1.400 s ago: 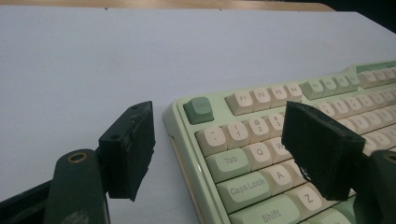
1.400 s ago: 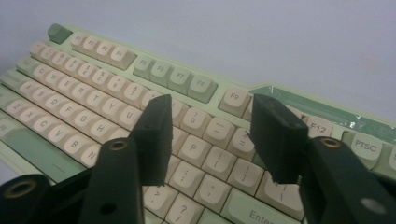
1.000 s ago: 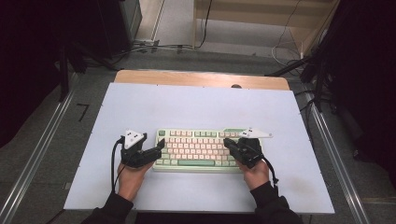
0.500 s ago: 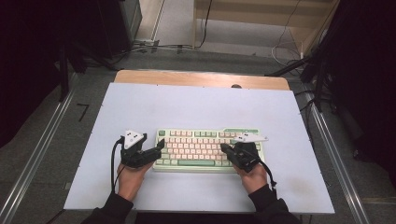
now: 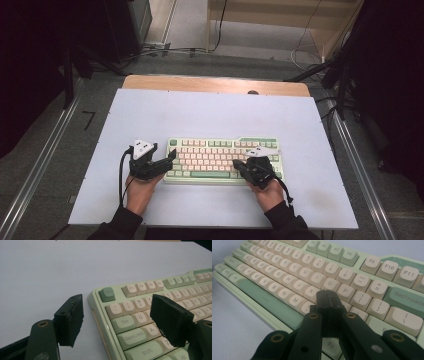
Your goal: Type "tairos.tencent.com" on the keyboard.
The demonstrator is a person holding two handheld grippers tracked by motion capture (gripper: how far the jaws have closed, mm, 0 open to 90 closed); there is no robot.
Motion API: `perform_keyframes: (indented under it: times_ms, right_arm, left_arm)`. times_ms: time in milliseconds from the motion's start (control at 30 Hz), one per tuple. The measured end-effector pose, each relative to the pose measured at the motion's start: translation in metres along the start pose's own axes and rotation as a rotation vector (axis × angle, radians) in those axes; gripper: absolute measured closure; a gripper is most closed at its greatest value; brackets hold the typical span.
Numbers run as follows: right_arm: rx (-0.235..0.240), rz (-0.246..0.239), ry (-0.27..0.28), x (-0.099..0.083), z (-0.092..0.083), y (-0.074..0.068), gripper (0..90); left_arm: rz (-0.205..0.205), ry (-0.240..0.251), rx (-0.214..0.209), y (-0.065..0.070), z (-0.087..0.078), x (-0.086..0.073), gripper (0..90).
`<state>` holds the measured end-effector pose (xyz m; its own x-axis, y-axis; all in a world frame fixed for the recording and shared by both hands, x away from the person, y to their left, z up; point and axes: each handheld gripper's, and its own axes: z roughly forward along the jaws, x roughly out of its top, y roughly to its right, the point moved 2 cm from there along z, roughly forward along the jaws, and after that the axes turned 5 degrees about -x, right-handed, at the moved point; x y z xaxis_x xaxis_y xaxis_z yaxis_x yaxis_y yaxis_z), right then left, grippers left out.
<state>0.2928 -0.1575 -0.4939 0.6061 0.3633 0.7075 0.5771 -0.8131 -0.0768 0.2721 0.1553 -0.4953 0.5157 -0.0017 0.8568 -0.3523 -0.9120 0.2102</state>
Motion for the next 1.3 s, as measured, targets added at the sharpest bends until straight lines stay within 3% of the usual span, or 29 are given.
perform_keyframes:
  times_ms: [533, 1067, 1300]
  right_arm:
    - [0.007, -0.006, -0.013, -0.004, 0.002, -0.002, 87.3]
    - [0.008, 0.004, 0.013, -0.006, 0.002, -0.003, 87.2]
    - [0.02, 0.034, 0.094, 0.001, -0.011, 0.002, 67.7]
  left_arm:
    - [0.003, -0.002, -0.001, 0.0, 0.001, 0.0, 27.3]
    - [0.004, 0.0, 0.0, 0.001, 0.0, -0.001, 27.4]
    - [0.007, -0.004, -0.007, 0.002, 0.001, -0.001, 27.4]
